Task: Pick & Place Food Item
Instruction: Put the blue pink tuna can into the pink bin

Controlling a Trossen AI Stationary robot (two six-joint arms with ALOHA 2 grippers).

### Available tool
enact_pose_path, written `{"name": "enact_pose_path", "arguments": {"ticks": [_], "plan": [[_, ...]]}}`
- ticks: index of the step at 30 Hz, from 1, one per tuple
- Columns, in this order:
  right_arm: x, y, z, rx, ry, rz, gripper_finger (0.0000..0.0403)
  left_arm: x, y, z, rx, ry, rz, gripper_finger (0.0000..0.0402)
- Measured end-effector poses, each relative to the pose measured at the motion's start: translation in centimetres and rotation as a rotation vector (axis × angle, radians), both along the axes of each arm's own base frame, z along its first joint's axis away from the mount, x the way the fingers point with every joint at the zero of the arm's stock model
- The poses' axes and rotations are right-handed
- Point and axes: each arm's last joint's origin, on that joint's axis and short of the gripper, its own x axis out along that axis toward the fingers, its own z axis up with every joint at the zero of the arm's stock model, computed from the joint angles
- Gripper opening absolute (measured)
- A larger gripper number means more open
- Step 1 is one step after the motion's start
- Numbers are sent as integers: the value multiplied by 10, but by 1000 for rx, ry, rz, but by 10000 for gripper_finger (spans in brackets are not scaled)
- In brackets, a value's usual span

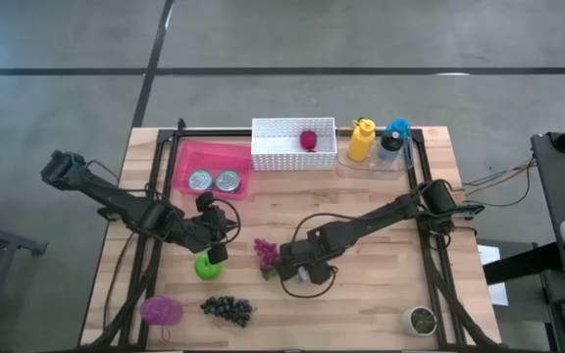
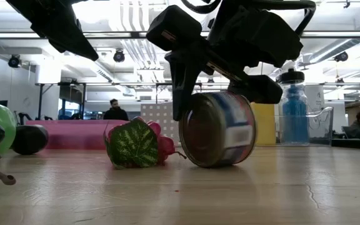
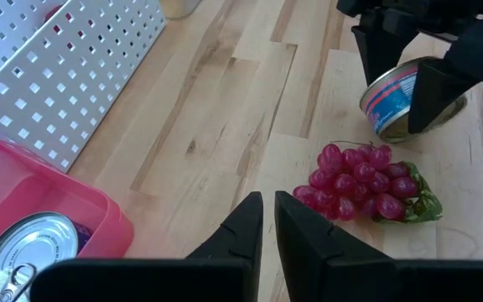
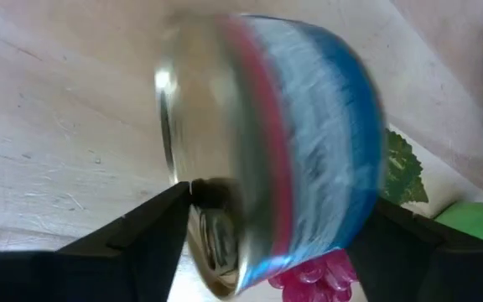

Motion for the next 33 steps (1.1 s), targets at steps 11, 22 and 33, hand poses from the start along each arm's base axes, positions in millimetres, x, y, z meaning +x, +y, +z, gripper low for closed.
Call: {"name": "enact_pose_path", "arguments": {"ticks": [11,22,33], "plan": [[1,0,1,5,-14,-1,200,0,0,0,0,0,0,39],[1,0,1,9,-13,-11,210,0,0,0,0,0,0,39],[0,0,0,0,-4,3,243,0,0,0,0,0,0,39]]}}
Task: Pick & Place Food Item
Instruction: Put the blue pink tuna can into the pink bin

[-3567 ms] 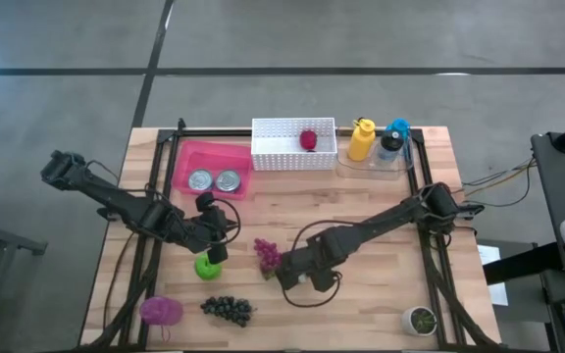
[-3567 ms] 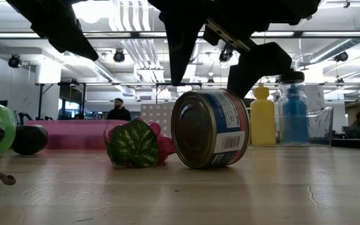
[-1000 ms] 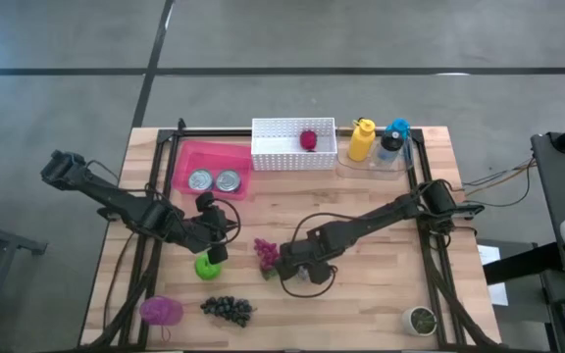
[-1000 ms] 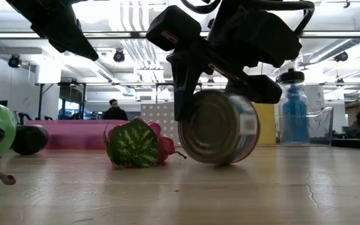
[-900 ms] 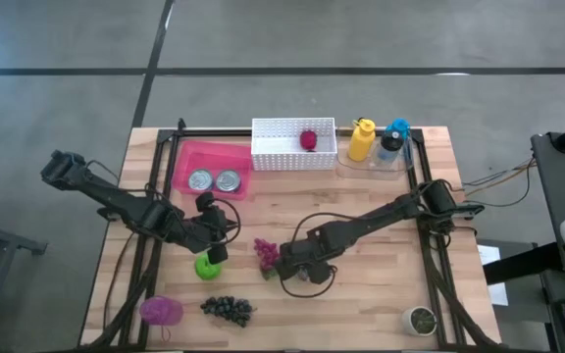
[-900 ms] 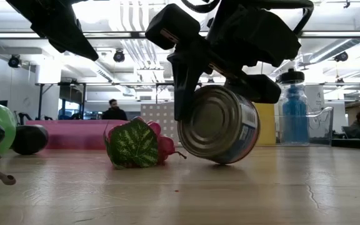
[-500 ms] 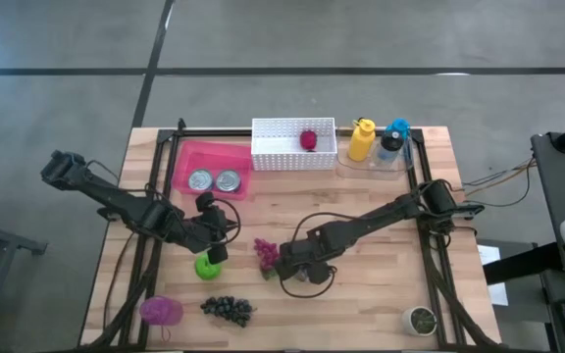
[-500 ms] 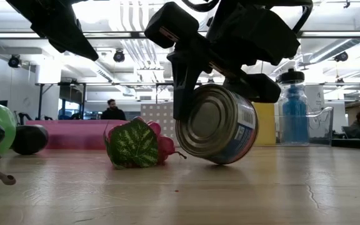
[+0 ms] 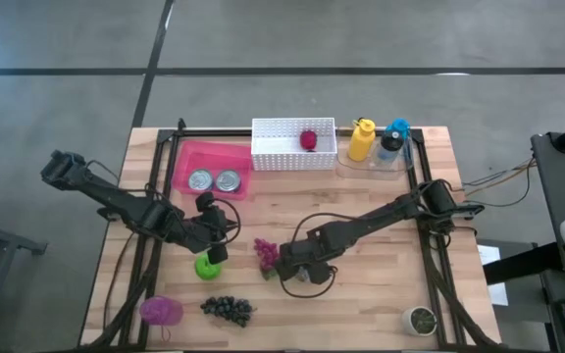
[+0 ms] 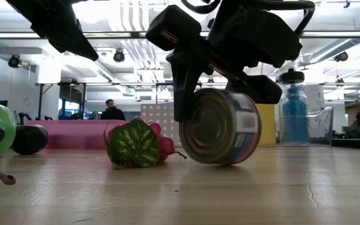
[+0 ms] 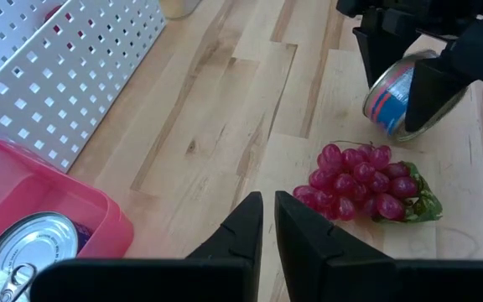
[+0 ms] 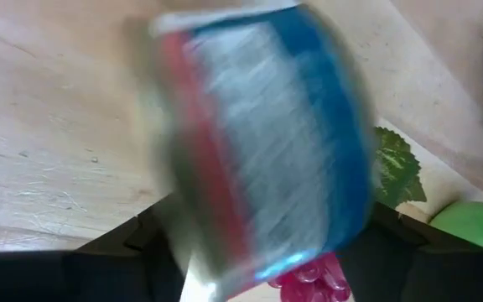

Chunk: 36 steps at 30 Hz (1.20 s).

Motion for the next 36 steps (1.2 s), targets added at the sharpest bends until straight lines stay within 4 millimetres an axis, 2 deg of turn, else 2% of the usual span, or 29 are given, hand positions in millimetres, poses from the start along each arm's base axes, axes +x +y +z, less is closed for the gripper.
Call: {"name": "enact_pose_path", "arguments": {"ticks": [8,17,29,36], "plan": [[0,0,0,-2,3,0,288,0,0,0,0,0,0,39],[-2,3,-1,-5,12,11,310,0,0,0,0,0,0,39],[-7,11,1,-9,23,32,304,0,0,0,0,0,0,39],[-8,12,1,-2,39,32,264,0,0,0,0,0,0,39]]}}
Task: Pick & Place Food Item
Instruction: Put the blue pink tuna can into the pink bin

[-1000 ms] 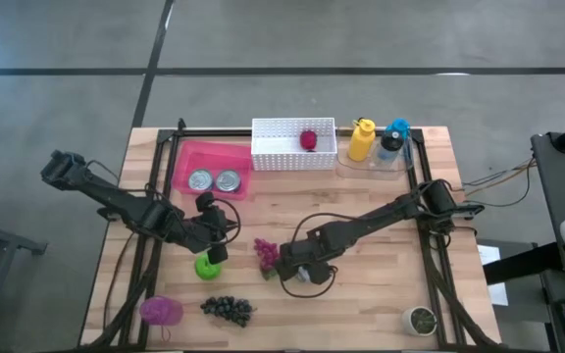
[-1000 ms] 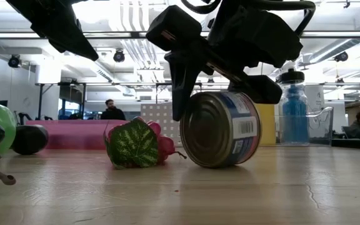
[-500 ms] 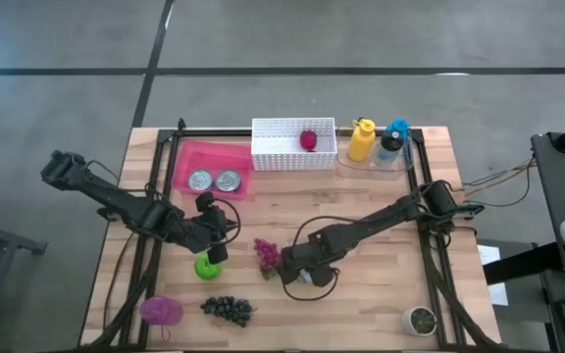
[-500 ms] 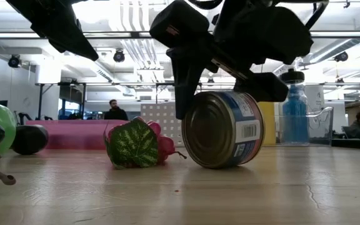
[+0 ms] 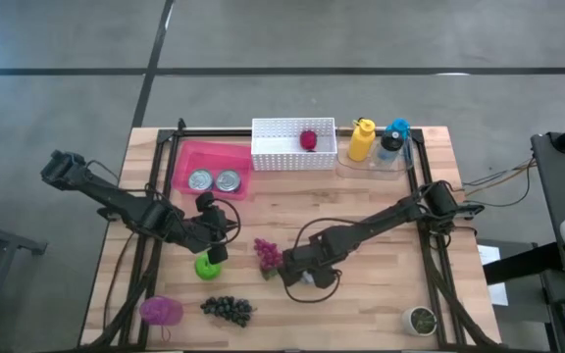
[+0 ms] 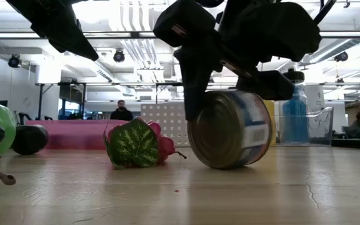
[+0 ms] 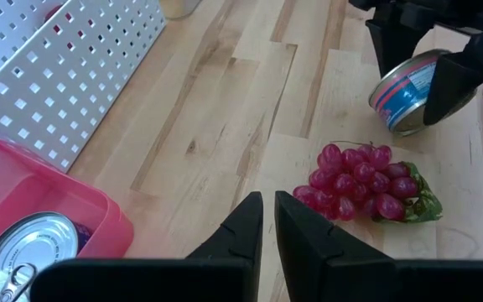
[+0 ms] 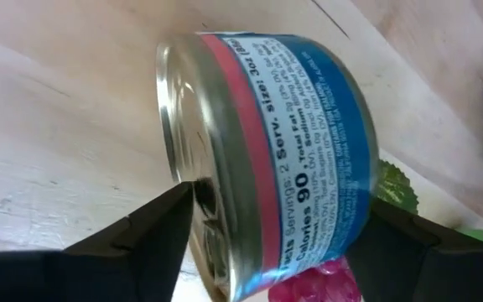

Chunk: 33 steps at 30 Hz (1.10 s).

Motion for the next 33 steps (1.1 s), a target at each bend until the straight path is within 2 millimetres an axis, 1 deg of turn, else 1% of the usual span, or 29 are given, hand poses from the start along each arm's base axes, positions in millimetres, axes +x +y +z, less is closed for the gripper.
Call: {"name": "enact_pose_path", "arguments": {"ticks": [8,11,18,23,27,30,33], "plan": [[-1,1,0,22,13,8,193,0,0,0,0,0,0,39],[-1,1,0,23,11,9,181,0,0,0,0,0,0,39],[-1,1,0,20,9,7,192,0,0,0,0,0,0,39],[0,1,0,21,3,7,180,0,0,0,0,0,0,39],[1,2,1,23,-1,4,180,0,0,0,0,0,0,39],[2,2,3,43,-5,-43,180,0,0,0,0,0,0,39],[2,3,4,78,4,-119,191,0,0,0,0,0,0,39]]}}
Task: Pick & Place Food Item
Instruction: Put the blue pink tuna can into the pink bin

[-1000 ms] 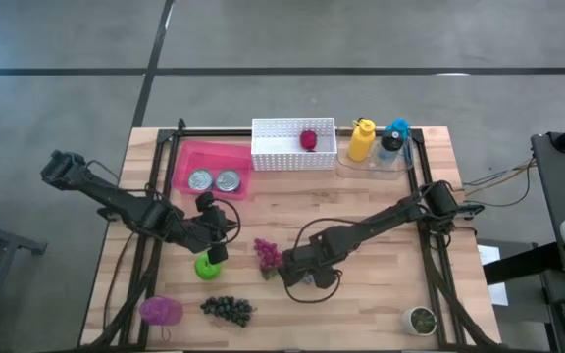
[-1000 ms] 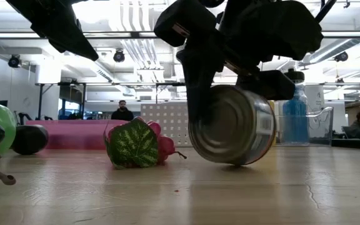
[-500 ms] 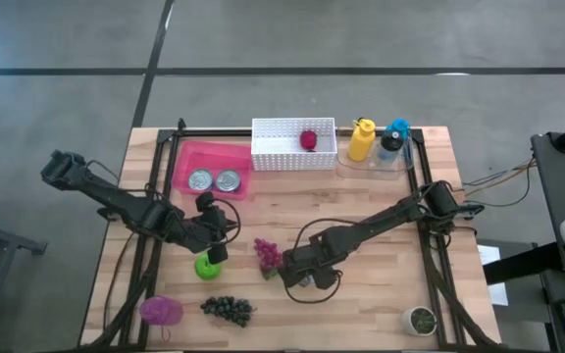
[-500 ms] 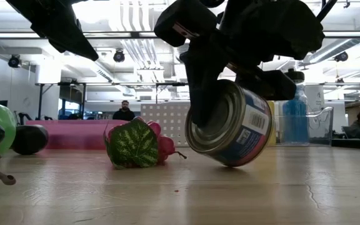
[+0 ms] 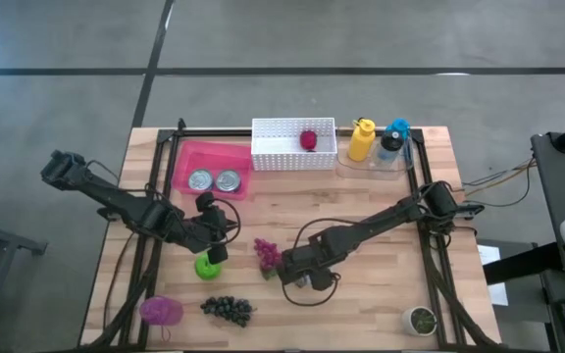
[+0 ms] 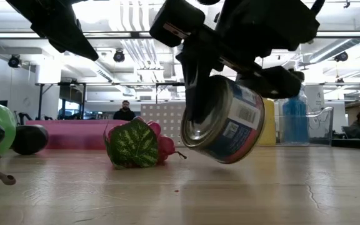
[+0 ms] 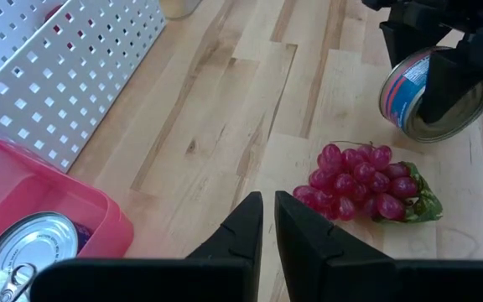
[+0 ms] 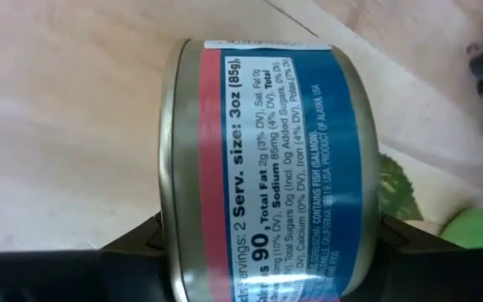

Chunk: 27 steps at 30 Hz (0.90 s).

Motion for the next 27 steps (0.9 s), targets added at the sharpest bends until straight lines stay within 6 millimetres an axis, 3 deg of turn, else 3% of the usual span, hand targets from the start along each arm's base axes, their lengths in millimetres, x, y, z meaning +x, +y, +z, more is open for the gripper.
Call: {"name": "enact_pose_path", "arguments": {"ticks": [27], "plan": [[1,1,1,68,2,-147,182,0,0,0,0,0,0,39]]}}
